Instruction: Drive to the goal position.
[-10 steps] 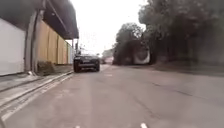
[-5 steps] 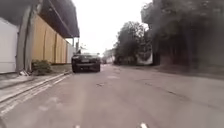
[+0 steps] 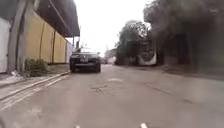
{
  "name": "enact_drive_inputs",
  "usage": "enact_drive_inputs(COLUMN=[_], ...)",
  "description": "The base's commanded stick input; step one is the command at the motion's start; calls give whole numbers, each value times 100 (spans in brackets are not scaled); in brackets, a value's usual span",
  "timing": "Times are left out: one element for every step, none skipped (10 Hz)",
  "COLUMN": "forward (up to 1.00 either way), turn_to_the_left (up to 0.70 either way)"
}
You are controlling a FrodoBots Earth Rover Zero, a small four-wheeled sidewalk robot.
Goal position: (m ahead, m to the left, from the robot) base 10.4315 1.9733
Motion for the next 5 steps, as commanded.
enact_drive_inputs(forward=[100, 100, 100, 100, 100], turn_to_the_left=[0, 0, 0, 0, 0])
